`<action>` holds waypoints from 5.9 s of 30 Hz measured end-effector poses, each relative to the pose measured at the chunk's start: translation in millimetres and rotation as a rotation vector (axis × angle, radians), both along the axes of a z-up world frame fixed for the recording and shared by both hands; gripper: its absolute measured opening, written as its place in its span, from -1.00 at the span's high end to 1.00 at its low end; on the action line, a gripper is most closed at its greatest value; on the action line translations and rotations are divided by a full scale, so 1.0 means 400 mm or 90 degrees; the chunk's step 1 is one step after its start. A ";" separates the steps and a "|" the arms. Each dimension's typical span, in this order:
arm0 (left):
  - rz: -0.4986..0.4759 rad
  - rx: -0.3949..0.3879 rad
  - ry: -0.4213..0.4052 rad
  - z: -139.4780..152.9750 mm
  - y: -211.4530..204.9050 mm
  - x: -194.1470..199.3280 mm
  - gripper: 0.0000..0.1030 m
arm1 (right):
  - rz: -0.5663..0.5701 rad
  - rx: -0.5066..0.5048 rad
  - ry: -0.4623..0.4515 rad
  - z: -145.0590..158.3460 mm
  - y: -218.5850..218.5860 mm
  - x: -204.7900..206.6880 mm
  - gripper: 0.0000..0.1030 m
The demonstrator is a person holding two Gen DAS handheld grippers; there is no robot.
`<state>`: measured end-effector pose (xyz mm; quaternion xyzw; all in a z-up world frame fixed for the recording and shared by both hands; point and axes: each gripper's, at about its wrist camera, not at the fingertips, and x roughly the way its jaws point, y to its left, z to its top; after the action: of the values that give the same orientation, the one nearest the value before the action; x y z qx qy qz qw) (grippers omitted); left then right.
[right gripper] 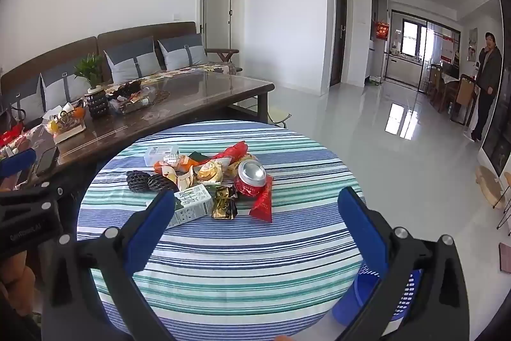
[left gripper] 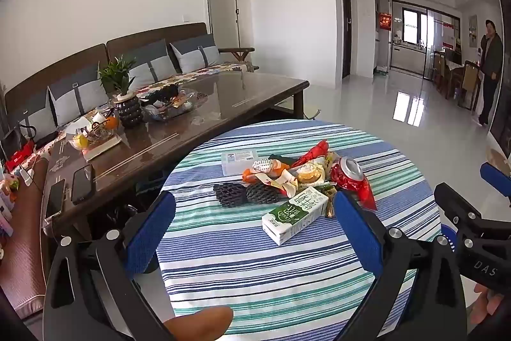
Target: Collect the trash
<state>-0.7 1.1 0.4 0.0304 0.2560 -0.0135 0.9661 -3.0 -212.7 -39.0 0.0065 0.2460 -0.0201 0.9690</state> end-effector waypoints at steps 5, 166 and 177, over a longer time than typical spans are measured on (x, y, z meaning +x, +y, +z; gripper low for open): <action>-0.002 0.007 0.001 -0.001 0.005 -0.009 -0.90 | 0.000 0.000 0.003 0.001 0.005 0.003 -0.91; -0.021 0.003 0.039 -0.042 0.003 -0.001 -0.90 | 0.023 -0.006 0.017 -0.027 0.024 -0.013 -0.91; -0.022 0.002 0.031 -0.041 0.001 -0.008 -0.90 | 0.020 -0.006 0.004 -0.015 0.026 -0.017 -0.91</action>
<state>-3.7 1.6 -16.1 0.0358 0.2792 -0.0307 0.9591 -9.6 -202.3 -45.0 -0.0020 0.2490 -0.0062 0.9685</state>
